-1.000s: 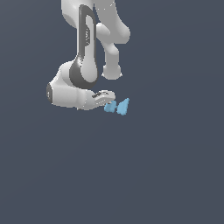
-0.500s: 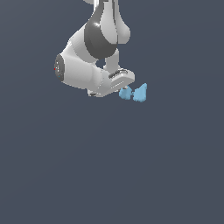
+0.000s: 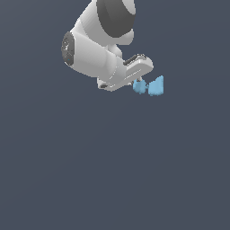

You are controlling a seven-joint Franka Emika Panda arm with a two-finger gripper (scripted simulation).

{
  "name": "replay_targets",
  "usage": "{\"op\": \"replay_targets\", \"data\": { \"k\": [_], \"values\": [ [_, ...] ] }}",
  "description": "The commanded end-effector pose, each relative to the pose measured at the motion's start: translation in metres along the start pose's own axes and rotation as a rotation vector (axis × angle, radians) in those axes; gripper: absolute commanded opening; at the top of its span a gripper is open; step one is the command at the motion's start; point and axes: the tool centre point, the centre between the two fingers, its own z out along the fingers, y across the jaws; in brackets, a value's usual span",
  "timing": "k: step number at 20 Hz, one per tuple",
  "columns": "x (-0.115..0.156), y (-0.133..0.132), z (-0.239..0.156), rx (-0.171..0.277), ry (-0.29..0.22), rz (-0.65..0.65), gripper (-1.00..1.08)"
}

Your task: Pick up the object and move it to a goal position.

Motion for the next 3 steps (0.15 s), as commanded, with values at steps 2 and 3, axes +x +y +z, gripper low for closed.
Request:
{"op": "replay_targets", "data": {
  "k": [2, 3],
  "values": [
    [0.0004, -0.0027, -0.0013, 0.002, 0.001, 0.002, -1.0],
    [0.0006, -0.0025, -0.0013, 0.002, 0.001, 0.002, -1.0]
  ]
}}
